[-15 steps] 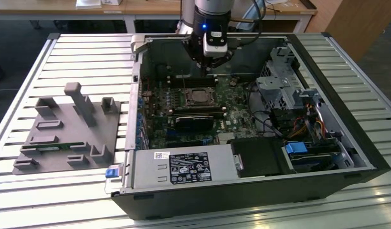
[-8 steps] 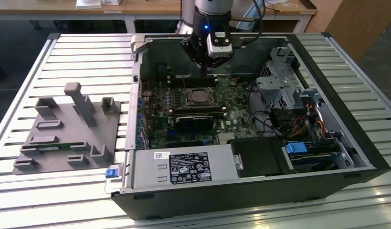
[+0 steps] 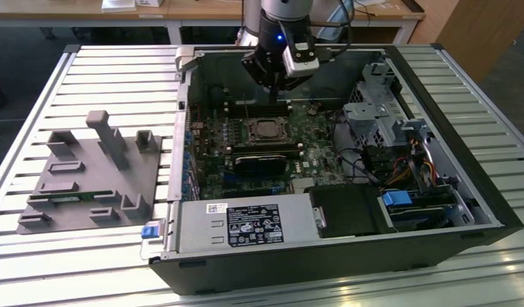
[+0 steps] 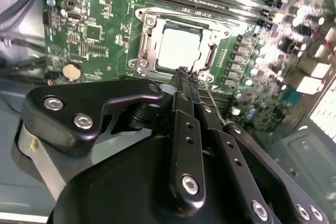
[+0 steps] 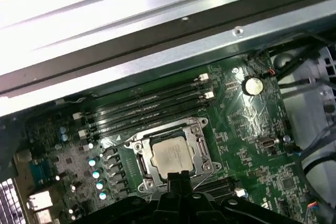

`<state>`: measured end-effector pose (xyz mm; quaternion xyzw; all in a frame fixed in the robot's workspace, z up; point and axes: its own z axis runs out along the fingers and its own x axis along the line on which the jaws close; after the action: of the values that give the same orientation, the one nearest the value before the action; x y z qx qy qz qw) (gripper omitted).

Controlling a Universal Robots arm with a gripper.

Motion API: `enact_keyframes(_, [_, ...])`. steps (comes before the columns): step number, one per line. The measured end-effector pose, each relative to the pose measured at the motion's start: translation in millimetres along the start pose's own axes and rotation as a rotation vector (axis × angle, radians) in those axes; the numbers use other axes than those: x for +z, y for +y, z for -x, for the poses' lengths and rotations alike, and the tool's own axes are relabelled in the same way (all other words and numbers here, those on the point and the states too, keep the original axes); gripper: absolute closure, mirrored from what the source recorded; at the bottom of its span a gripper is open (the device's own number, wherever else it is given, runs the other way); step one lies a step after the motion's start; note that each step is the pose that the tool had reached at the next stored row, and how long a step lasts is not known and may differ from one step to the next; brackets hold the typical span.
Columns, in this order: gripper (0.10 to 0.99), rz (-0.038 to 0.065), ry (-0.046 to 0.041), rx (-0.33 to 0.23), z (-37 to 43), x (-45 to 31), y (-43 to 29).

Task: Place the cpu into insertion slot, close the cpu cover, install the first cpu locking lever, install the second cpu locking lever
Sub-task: 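Install the first cpu locking lever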

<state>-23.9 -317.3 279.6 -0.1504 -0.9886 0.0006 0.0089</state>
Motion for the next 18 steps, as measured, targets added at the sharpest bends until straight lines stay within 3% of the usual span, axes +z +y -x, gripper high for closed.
enact_keyframes(8, [0.969, -0.002, -0.0007, -0.126, 0.0, 0.8, 0.0])
enact_keyframes(9, [0.969, -0.001, -0.0048, -0.131, -0.3, 0.9, -0.1])
enact_keyframes(11, [0.969, 0.005, -0.0291, -0.131, -2.7, 1.3, -0.8])
enact_keyframes(12, [0.969, 0.007, -0.0332, -0.134, -3.2, 1.8, -1.0])
enact_keyframes(18, [0.969, 0.008, -0.0328, -0.237, -3.2, 3.3, -1.0])
